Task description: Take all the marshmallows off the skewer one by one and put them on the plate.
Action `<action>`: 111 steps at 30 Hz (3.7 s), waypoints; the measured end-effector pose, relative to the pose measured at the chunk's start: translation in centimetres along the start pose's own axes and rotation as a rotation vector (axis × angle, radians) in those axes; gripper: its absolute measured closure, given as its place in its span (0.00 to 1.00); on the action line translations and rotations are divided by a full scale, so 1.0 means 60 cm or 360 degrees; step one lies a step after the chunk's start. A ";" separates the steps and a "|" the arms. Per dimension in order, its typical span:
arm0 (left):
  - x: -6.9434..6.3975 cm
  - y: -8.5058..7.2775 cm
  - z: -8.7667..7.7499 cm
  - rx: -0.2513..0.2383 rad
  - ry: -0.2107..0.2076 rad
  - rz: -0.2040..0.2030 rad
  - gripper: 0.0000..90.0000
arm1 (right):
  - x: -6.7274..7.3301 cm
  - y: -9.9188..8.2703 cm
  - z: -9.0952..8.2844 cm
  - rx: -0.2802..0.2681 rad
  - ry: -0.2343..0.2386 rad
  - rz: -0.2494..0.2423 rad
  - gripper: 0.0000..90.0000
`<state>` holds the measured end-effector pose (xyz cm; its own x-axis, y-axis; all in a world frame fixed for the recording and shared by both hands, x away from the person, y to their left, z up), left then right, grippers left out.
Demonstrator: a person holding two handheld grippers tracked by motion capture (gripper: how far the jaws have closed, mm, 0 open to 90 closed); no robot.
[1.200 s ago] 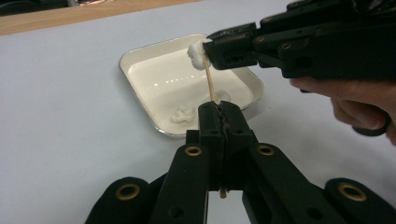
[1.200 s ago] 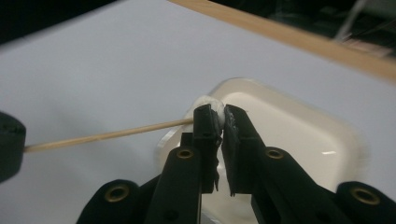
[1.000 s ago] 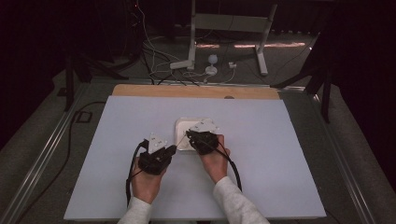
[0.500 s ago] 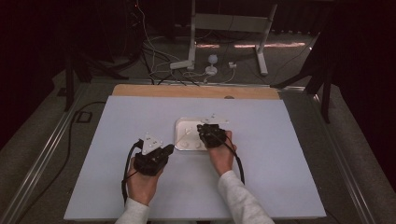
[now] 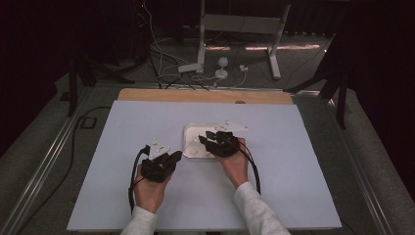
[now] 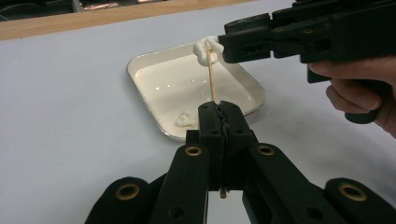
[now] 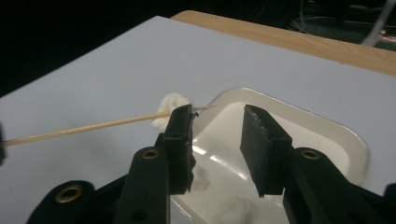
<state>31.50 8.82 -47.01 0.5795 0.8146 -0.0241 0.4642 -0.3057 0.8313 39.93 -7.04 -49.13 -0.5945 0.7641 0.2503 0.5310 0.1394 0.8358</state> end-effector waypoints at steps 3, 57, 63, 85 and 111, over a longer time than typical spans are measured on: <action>0.002 0.000 0.000 -0.0001 -0.0004 -0.0004 1.00 | 0.009 0.000 -0.003 -0.0007 0.0050 -0.0017 0.69; -0.005 0.001 -0.002 -0.0038 0.0039 -0.0012 1.00 | 0.004 -0.002 0.005 0.0053 -0.0012 -0.0046 0.75; -0.014 0.004 0.001 -0.0051 -0.0021 -0.0005 1.00 | 0.016 -0.016 0.014 0.0146 -0.0006 -0.0124 0.65; -0.023 0.001 0.008 0.0001 -0.0082 0.0008 1.00 | -0.008 0.002 0.010 0.0045 0.0009 0.0154 0.95; -0.023 -0.001 0.005 0.0028 -0.0082 0.0037 1.00 | -0.023 0.002 0.015 0.0063 -0.0105 0.0304 0.97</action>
<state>30.85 7.55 -47.18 0.6238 0.7808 -0.0340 0.4618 -0.3331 0.8221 41.35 -7.50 -49.84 -0.4407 0.8185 0.3686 0.6543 0.0118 0.7561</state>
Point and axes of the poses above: each handheld gripper's, and its own axes: z roughly forward along the jaws, y roughly out of its top, x roughly to its left, the point moved 6 cm from there along z, roughly forward along the jaws, and after that the axes turned 7 degrees about z, right-handed, at the moved point
